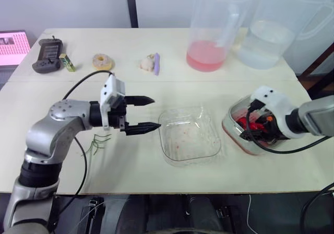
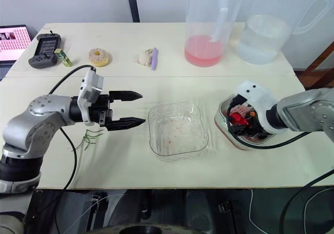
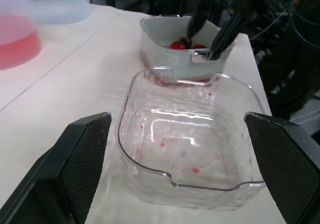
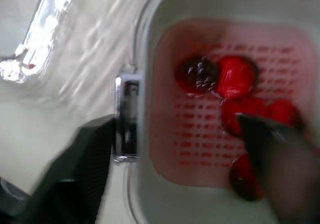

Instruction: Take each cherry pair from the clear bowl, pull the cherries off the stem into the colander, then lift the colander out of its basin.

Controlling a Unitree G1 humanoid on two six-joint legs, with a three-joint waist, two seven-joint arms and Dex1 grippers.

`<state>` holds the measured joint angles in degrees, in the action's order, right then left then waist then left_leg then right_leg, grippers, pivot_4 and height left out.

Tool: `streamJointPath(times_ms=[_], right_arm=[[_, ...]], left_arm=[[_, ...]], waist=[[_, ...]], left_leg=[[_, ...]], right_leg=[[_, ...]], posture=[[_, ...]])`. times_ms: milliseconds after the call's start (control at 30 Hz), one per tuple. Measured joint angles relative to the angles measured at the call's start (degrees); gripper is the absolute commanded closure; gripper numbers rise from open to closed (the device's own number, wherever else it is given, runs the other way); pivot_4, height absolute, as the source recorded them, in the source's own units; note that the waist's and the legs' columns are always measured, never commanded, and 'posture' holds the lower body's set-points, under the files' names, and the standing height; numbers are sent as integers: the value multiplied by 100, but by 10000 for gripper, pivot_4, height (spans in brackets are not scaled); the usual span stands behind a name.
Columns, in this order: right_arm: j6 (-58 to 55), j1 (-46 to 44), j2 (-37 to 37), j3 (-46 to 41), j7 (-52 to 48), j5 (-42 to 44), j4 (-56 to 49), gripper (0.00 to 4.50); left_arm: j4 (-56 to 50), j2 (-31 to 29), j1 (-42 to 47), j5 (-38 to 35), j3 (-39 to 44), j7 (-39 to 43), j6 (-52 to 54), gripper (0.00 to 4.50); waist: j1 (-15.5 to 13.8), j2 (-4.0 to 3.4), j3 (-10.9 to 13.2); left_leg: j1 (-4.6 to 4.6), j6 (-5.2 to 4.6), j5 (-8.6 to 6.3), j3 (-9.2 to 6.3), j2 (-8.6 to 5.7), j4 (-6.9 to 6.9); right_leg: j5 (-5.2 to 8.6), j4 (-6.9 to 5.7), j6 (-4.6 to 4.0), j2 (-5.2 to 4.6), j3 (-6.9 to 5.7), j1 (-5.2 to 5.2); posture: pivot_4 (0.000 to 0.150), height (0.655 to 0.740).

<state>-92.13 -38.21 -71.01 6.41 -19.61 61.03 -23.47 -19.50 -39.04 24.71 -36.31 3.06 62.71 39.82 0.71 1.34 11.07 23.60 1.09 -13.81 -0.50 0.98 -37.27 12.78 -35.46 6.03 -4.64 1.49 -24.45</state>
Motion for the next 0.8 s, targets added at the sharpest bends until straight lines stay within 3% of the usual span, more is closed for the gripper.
streamJointPath(times_ms=[500, 600, 700, 800], right_arm=[[0, 65, 267, 129, 981, 618, 173, 17956], [0, 121, 333, 115, 1216, 780, 182, 26870], [0, 122, 413, 114, 1373, 993, 161, 41309], [0, 122, 407, 98, 1597, 1126, 179, 42491]], left_arm=[[25, -209, 65, -47, -1, -115, -106, 0], [144, -199, 179, -33, -57, -86, -175, 0], [177, -187, 301, -14, -204, -56, -214, 0], [348, -184, 346, 25, -242, -27, -293, 0]], waist=[[-5, 0, -1], [-2, 0, -1], [0, 0, -1], [19, 0, -1]], left_leg=[[-1, 0, 0, 0, -1, -6], [-1, 0, 0, 0, -1, -5], [-1, 0, 0, 0, -1, -6], [-2, 0, 0, 1, 0, -7]], right_leg=[[-1, 0, -1, 0, 0, 5], [-1, 1, -1, 0, 0, 5], [-1, 0, -1, 1, 0, 5], [-2, -1, -2, 1, 0, 5]], posture=[[1500, 7400], [1500, 7400], [1500, 7400], [1500, 7400]])
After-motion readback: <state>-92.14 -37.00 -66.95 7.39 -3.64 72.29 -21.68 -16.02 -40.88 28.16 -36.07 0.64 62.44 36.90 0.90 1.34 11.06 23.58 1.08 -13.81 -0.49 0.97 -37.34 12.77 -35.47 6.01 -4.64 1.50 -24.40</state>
